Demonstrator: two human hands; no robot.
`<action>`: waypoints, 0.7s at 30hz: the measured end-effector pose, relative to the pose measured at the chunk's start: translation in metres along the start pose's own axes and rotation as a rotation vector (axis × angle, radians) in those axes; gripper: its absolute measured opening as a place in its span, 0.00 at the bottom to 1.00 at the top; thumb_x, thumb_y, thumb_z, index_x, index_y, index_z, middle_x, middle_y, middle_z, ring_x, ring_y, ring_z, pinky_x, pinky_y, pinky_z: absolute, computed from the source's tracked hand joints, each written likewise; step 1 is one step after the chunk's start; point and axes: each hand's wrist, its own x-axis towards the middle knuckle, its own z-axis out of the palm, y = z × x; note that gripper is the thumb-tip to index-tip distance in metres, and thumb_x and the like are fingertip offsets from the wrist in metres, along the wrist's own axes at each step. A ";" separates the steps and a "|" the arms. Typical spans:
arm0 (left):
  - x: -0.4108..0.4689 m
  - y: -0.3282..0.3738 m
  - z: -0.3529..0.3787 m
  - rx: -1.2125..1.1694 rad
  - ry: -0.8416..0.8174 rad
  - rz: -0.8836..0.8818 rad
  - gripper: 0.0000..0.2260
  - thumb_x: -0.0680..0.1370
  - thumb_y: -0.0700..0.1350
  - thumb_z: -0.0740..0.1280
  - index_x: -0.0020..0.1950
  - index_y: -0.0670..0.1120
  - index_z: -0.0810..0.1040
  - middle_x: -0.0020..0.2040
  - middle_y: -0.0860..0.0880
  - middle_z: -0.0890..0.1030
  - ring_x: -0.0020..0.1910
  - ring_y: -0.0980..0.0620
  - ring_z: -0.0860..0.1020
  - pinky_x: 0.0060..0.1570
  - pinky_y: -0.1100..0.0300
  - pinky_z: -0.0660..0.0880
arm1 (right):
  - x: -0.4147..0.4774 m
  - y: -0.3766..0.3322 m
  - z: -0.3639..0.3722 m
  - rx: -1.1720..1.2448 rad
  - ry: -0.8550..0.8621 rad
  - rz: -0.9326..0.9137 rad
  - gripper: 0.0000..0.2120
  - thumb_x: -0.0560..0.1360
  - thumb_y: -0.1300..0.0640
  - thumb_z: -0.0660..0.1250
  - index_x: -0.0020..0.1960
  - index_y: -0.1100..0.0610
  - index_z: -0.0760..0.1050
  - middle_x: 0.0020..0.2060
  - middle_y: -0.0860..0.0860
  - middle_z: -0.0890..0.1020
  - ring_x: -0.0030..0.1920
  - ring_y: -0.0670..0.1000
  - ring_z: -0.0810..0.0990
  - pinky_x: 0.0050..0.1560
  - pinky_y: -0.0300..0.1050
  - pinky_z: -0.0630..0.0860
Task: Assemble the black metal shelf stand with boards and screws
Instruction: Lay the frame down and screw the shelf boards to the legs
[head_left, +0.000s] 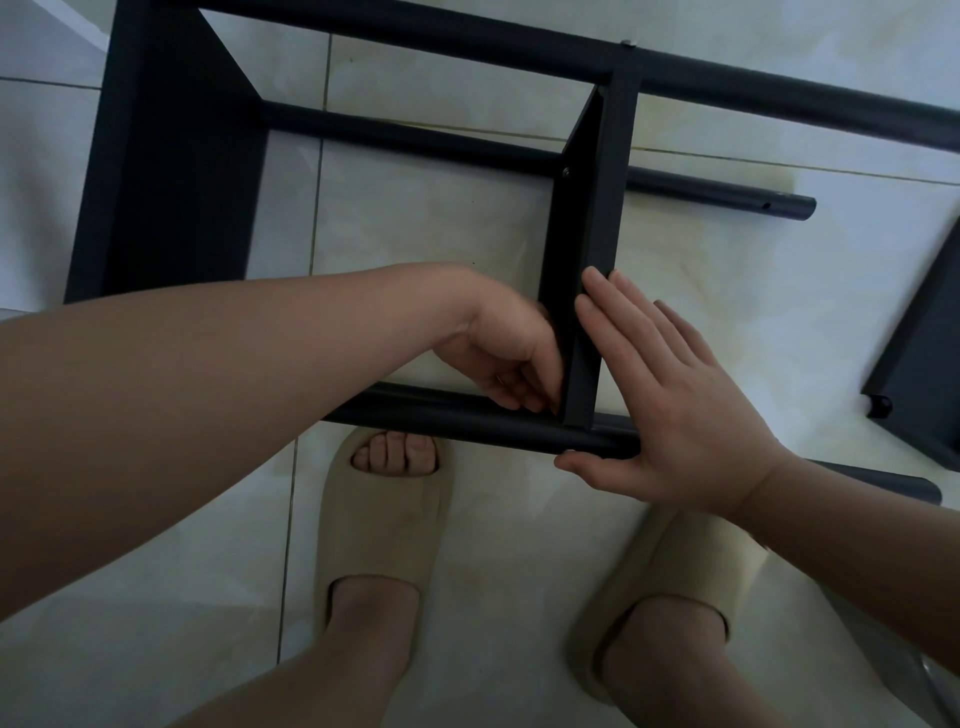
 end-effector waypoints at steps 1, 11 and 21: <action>0.001 -0.001 0.001 -0.019 -0.003 0.008 0.06 0.79 0.35 0.66 0.51 0.44 0.80 0.45 0.48 0.81 0.44 0.53 0.78 0.49 0.60 0.73 | 0.000 0.000 0.000 0.000 0.000 -0.001 0.50 0.73 0.30 0.65 0.80 0.63 0.56 0.81 0.57 0.55 0.81 0.57 0.52 0.74 0.66 0.62; 0.002 -0.004 -0.002 -0.033 -0.049 0.001 0.05 0.78 0.35 0.66 0.49 0.44 0.80 0.43 0.47 0.81 0.42 0.53 0.78 0.47 0.60 0.74 | 0.000 0.000 0.001 0.004 0.007 -0.002 0.50 0.73 0.30 0.65 0.80 0.63 0.56 0.81 0.57 0.55 0.81 0.57 0.52 0.74 0.65 0.62; 0.002 -0.006 0.000 -0.020 -0.036 0.002 0.06 0.78 0.36 0.66 0.54 0.43 0.80 0.48 0.45 0.82 0.45 0.51 0.80 0.52 0.58 0.75 | 0.000 0.001 0.001 0.007 0.006 -0.004 0.50 0.73 0.31 0.65 0.80 0.63 0.56 0.81 0.57 0.55 0.81 0.57 0.52 0.74 0.66 0.63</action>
